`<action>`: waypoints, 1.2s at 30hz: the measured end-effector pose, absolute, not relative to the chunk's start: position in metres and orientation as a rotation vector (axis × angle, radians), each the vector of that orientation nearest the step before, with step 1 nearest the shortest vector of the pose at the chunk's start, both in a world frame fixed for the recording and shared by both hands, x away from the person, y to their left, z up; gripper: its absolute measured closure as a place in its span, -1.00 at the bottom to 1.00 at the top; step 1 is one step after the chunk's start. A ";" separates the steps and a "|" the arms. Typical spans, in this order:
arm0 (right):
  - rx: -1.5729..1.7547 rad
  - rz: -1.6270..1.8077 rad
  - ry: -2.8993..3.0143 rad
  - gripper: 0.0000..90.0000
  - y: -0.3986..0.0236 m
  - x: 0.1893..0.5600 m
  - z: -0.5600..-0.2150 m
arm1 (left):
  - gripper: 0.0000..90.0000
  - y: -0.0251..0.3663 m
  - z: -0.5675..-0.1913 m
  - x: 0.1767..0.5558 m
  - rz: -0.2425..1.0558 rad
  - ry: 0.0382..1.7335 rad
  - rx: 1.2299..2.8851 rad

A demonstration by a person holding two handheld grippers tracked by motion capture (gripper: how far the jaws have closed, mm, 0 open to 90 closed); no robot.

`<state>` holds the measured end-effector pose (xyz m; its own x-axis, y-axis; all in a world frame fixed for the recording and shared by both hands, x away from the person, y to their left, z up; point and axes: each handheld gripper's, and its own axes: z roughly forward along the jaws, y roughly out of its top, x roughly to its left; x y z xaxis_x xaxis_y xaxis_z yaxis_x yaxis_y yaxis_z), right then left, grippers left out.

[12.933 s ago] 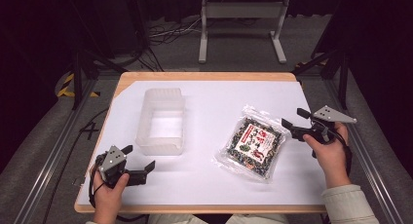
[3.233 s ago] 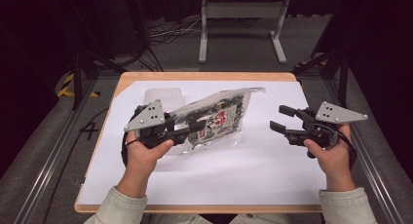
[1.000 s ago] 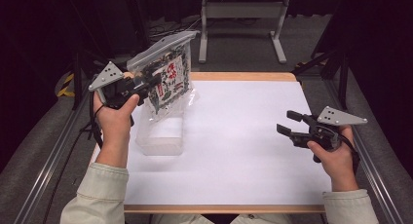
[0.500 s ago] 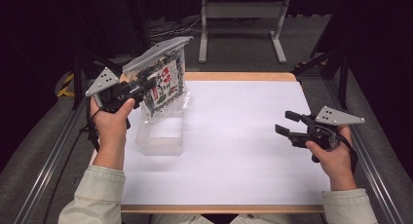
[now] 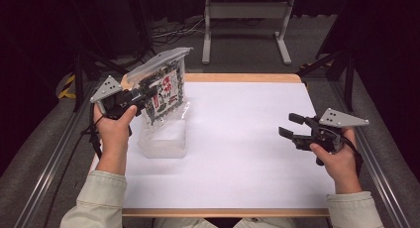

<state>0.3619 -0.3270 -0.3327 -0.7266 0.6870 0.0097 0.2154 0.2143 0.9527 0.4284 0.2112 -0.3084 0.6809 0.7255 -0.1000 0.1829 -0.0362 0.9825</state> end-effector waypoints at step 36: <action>0.834 1.526 2.086 -0.22 -0.326 0.362 -0.334 | 0.60 0.219 -0.343 0.435 0.463 0.811 1.669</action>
